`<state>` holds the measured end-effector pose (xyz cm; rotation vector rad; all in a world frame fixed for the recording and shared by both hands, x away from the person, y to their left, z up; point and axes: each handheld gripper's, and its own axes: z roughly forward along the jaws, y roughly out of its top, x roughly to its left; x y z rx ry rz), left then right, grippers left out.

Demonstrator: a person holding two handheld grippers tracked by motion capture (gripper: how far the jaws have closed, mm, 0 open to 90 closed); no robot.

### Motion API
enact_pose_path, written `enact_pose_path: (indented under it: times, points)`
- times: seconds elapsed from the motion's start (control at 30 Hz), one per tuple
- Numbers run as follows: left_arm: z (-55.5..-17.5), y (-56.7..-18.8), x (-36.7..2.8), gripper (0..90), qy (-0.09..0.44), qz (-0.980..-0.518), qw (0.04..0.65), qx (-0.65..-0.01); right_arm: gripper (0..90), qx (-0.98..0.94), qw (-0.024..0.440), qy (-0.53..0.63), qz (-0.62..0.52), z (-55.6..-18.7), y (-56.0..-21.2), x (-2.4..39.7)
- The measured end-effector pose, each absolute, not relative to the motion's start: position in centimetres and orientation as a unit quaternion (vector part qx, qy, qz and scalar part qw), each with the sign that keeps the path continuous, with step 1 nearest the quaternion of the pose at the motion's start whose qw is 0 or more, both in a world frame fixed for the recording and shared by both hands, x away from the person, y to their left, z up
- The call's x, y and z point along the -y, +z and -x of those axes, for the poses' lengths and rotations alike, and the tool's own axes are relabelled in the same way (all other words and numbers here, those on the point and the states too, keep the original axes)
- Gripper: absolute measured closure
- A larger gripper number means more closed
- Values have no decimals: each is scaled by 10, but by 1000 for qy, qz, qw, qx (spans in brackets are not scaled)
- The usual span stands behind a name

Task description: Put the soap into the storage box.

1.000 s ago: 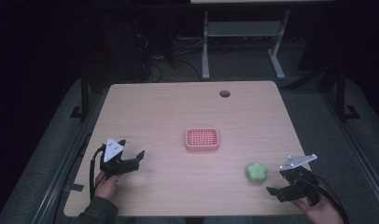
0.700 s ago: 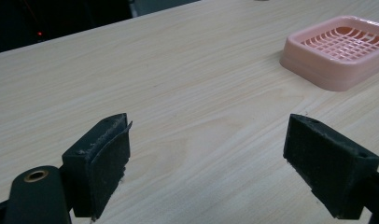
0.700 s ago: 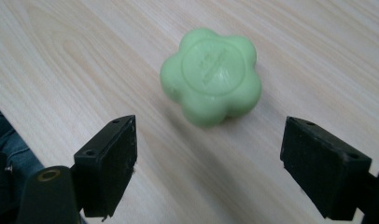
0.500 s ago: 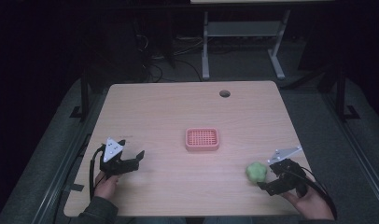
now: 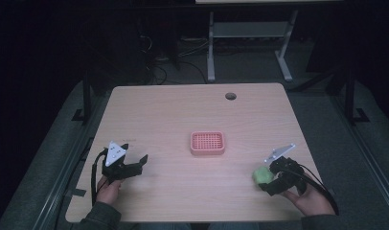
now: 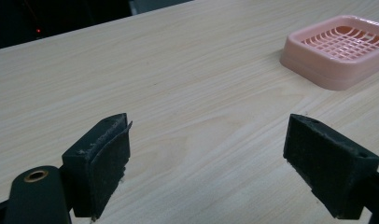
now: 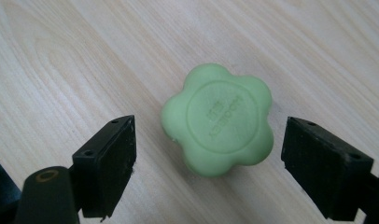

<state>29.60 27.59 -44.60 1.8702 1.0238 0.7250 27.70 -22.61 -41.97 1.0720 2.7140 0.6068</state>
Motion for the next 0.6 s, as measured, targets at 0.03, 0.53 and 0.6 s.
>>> enact_pose_path:
  times: [0.03,0.53,0.6]
  points:
    - [-296,-446,-276,143,291,-747,433,-412,174,-908,78,199,-359,-278,-420,225]
    - [-297,-447,-275,143,283,-751,432,-411,173,-921,65,159,-350,-297,-426,210]
    - [-297,-447,-275,143,284,-751,432,-411,172,-922,63,153,-350,-299,-428,209]
